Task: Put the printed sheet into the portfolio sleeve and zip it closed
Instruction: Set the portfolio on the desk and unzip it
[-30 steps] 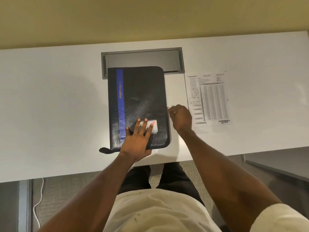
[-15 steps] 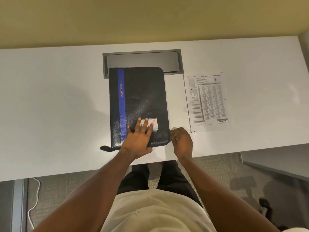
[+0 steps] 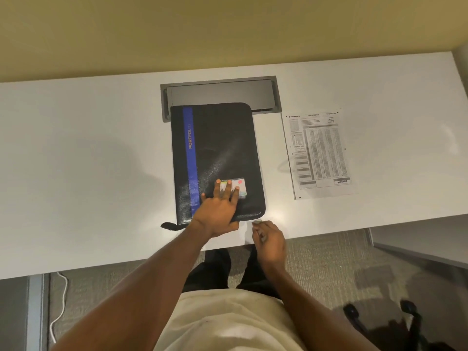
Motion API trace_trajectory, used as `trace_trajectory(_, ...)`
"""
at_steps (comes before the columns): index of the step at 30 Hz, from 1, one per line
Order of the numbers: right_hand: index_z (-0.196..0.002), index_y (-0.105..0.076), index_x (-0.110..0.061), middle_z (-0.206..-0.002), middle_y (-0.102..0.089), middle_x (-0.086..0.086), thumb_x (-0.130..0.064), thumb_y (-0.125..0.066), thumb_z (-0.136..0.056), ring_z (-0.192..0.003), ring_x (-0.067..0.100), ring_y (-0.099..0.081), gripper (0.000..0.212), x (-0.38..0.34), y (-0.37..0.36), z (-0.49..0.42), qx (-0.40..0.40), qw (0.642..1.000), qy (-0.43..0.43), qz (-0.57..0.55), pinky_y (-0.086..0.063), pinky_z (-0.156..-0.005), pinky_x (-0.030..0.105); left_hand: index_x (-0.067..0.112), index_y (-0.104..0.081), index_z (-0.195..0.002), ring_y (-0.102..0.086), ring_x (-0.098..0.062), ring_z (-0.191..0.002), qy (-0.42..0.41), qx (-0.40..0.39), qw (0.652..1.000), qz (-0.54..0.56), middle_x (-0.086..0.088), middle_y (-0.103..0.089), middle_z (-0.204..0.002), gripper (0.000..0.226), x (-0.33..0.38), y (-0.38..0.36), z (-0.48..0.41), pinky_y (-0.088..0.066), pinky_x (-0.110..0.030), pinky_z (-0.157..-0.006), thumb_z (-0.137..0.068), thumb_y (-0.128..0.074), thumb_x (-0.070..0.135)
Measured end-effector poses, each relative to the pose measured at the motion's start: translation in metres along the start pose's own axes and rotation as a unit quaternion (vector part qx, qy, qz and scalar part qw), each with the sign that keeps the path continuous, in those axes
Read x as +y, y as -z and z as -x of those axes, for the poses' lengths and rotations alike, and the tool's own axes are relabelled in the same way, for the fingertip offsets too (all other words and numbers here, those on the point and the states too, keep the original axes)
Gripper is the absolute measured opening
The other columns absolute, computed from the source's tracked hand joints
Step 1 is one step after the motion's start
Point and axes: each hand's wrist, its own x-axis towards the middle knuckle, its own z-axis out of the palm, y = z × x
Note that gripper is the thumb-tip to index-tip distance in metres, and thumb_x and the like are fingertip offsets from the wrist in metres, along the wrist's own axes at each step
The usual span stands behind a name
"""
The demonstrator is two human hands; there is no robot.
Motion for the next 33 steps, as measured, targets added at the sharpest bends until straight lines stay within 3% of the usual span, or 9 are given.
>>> trace_trajectory(10,-0.097,-0.077,-0.017,-0.095,-0.076,0.001,-0.026,-0.063,-0.093,-0.087,0.017,-0.070,0.017,-0.048,-0.044,0.019,-0.075,0.996,0.045,0.002,-0.060,-0.079,0.035,0.011,-0.004,-0.164,-0.002,-0.049,-0.158,-0.017,0.012,1.000,0.019,-0.018,-0.003,-0.173,0.104,0.007,0.018,0.003,-0.034,-0.072,-0.114,-0.093,-0.058,0.063)
trace_trajectory(15,-0.106,-0.073,-0.005,-0.101,-0.075,0.017,-0.029,-0.062,-0.095,-0.097,0.035,-0.069,0.029,-0.070,-0.066,0.023,-0.130,0.988,0.058,0.059,-0.056,-0.085,0.048,0.012,-0.001,-0.164,0.000,-0.047,-0.158,-0.018,0.026,0.999,0.030,-0.016,-0.002,-0.174,0.102,0.014,0.024,0.004,-0.034,-0.068,-0.115,-0.095,-0.056,0.062)
trace_trajectory(18,-0.116,-0.069,-0.008,-0.112,-0.073,0.015,-0.032,-0.056,-0.099,-0.108,0.035,-0.067,0.032,-0.080,-0.074,0.024,-0.169,0.977,0.077,0.101,-0.050,-0.093,0.043,0.013,-0.001,-0.164,0.000,-0.046,-0.159,-0.022,0.036,0.999,0.032,-0.016,0.000,-0.174,0.100,0.012,0.022,0.007,-0.035,-0.066,-0.115,-0.095,-0.055,0.062)
trace_trajectory(21,-0.135,-0.058,-0.014,-0.131,-0.065,0.009,-0.035,-0.048,-0.105,-0.126,0.027,-0.058,0.037,-0.086,-0.081,0.023,-0.219,0.967,0.056,0.120,-0.041,-0.107,0.037,0.013,-0.001,-0.165,-0.002,-0.045,-0.159,-0.026,0.044,0.998,0.026,-0.015,-0.001,-0.174,0.098,0.007,0.019,0.013,-0.039,-0.063,-0.115,-0.096,-0.053,0.061)
trace_trajectory(23,-0.137,-0.055,-0.015,-0.135,-0.063,0.009,-0.032,-0.045,-0.107,-0.129,0.025,-0.056,0.036,-0.088,-0.083,0.025,-0.236,0.967,0.026,0.095,-0.040,-0.110,0.036,0.013,-0.001,-0.165,-0.003,-0.045,-0.159,-0.025,0.052,0.998,0.021,-0.014,-0.003,-0.174,0.095,0.007,0.016,0.018,-0.044,-0.058,-0.112,-0.098,-0.049,0.060)
trace_trajectory(29,-0.138,-0.056,-0.007,-0.136,-0.063,0.011,-0.019,-0.048,-0.106,-0.126,0.025,-0.059,0.035,-0.086,-0.069,0.027,-0.243,0.969,-0.049,-0.011,-0.045,-0.102,0.026,0.016,0.002,-0.165,-0.003,-0.041,-0.160,-0.017,0.085,0.995,0.040,-0.007,-0.003,-0.175,0.088,0.009,0.008,0.034,-0.048,-0.052,-0.111,-0.102,-0.042,0.057)
trace_trajectory(31,-0.135,-0.057,-0.012,-0.127,-0.067,0.004,-0.022,-0.051,-0.105,-0.118,0.020,-0.064,0.031,-0.085,-0.056,0.021,-0.229,0.971,-0.046,-0.047,-0.054,-0.099,0.029,0.017,0.006,-0.165,0.000,-0.037,-0.161,-0.015,0.086,0.995,0.052,-0.004,0.002,-0.175,0.090,0.006,0.006,0.038,-0.045,-0.051,-0.114,-0.102,-0.042,0.059)
trace_trajectory(33,-0.119,-0.066,-0.013,-0.109,-0.072,-0.002,-0.019,-0.057,-0.103,-0.106,0.021,-0.070,0.019,-0.082,-0.037,0.010,-0.154,0.980,-0.083,-0.098,-0.060,-0.090,0.030,0.018,0.006,-0.165,0.002,-0.033,-0.161,-0.017,0.091,0.993,0.073,-0.002,0.003,-0.175,0.090,0.002,0.005,0.042,-0.043,-0.051,-0.116,-0.102,-0.041,0.061)
